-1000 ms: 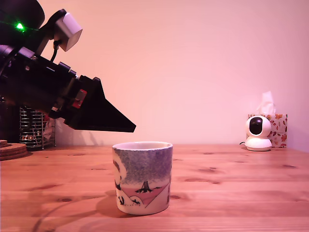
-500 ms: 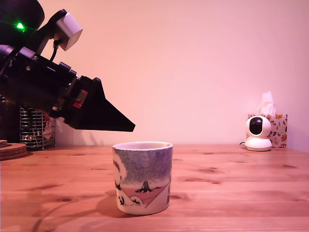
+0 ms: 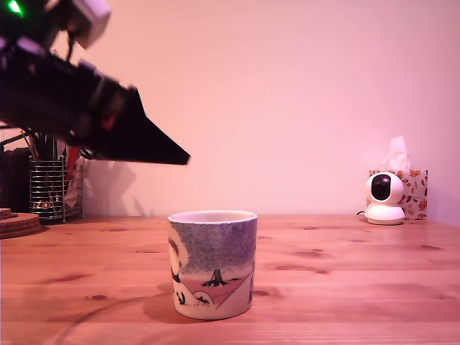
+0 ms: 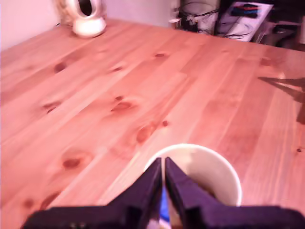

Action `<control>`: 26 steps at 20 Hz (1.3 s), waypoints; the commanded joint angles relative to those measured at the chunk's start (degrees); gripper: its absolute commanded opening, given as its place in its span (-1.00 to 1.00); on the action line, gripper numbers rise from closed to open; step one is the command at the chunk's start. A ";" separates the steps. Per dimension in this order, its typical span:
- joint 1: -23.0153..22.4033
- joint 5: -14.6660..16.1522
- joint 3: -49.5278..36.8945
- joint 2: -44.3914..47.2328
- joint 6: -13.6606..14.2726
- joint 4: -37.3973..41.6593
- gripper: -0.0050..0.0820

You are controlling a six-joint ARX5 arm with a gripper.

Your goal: Pick up the coffee capsules on the table and drop them inside the coffee cup

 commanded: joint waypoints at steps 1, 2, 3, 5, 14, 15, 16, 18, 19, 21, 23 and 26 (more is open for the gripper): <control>0.44 -1.73 0.15 -1.97 -1.25 -2.08 -0.94; 0.70 -3.10 0.15 -3.28 -1.27 -3.87 -0.94; 0.92 -3.89 0.15 -4.63 -1.29 -5.31 -0.94; 1.53 -6.01 0.13 -7.43 -2.01 -8.20 -0.94; 10.93 -9.01 -1.99 -17.11 -4.04 -15.47 -0.94; 12.59 -8.87 -2.78 -18.27 -4.20 -15.45 -0.94; 14.21 -8.85 -3.67 -19.58 -4.68 -15.39 -0.94; 17.44 -8.81 -5.49 -22.69 -5.22 -15.41 -0.94; 19.06 -8.79 -6.40 -24.50 -5.46 -15.39 -0.94; 21.81 -8.79 -8.57 -28.63 -6.84 -15.39 -0.94; 24.00 -8.83 -10.95 -33.27 -7.72 -15.45 -0.94; 26.82 -9.33 -15.15 -41.05 -9.16 -15.76 -0.94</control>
